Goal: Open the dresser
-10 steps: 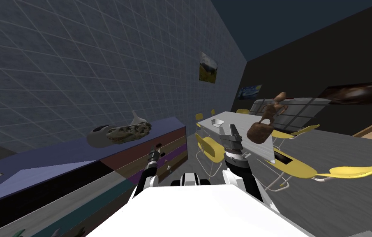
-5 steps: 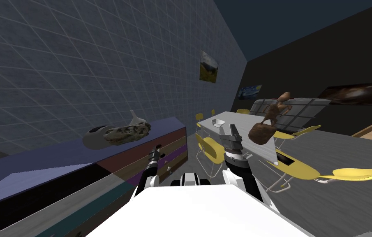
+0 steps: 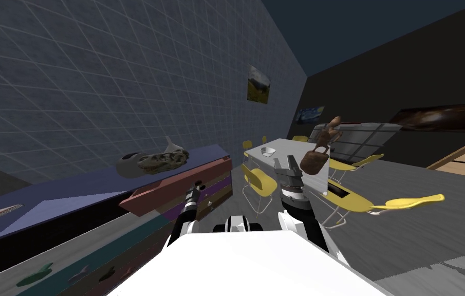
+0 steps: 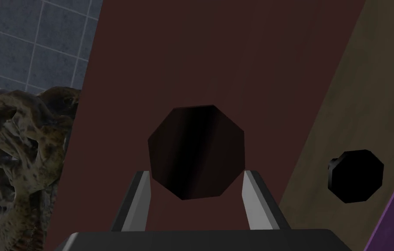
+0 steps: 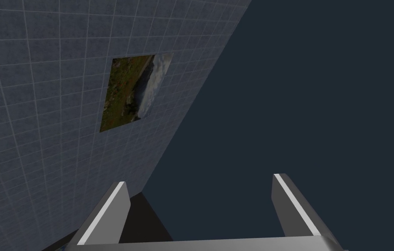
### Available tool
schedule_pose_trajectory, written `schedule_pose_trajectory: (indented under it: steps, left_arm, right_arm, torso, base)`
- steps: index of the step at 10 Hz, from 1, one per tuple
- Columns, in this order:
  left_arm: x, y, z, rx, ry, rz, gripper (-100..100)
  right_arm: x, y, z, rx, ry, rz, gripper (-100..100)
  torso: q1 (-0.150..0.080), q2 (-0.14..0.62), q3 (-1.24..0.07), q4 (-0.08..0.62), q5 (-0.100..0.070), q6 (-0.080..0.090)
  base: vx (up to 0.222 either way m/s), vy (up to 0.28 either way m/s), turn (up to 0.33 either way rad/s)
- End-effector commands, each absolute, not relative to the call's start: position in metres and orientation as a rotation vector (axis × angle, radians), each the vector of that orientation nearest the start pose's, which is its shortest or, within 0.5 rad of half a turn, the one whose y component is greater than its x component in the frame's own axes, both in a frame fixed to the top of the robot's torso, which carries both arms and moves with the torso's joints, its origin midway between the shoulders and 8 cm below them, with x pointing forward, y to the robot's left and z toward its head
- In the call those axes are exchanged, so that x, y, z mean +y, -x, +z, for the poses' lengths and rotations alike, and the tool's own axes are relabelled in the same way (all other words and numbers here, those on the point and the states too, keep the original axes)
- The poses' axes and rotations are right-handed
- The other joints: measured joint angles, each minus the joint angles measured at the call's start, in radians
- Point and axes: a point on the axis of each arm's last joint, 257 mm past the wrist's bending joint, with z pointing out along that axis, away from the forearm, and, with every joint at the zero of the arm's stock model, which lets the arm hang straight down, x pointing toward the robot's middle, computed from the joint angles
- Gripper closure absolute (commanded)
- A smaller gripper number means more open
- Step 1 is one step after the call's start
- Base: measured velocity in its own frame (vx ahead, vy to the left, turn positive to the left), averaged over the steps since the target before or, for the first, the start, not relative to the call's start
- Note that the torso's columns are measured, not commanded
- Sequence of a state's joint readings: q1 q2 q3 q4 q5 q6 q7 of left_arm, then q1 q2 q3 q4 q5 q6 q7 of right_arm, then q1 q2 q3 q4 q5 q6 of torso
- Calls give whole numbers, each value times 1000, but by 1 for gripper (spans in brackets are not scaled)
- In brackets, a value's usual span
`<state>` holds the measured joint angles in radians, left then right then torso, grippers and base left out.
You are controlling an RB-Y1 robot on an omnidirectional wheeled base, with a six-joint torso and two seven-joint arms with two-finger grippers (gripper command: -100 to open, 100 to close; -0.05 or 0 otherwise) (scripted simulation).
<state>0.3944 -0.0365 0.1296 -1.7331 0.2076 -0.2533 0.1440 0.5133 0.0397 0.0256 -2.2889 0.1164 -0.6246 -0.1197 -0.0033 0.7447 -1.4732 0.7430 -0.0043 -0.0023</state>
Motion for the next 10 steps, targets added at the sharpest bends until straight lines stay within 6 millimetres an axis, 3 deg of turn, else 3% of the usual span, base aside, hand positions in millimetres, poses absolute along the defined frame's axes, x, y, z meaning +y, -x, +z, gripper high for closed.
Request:
schedule_pose_trajectory:
  steps: [1,10]
  left_arm:
    - [357,-406,-260,757,1482,-1225,100]
    - [352,-395,-253,751,1465,-1235,100]
  right_arm:
    - [-256,-322,46,544,-556,1392,0]
    - [-256,-322,46,544,-556,1392,0]
  torso:
    - [3,-5,-3,-1,0,1]
    - [0,0,1,-1,1,1]
  base:
    - [-77,-69,3]
    - [-147,-93,6]
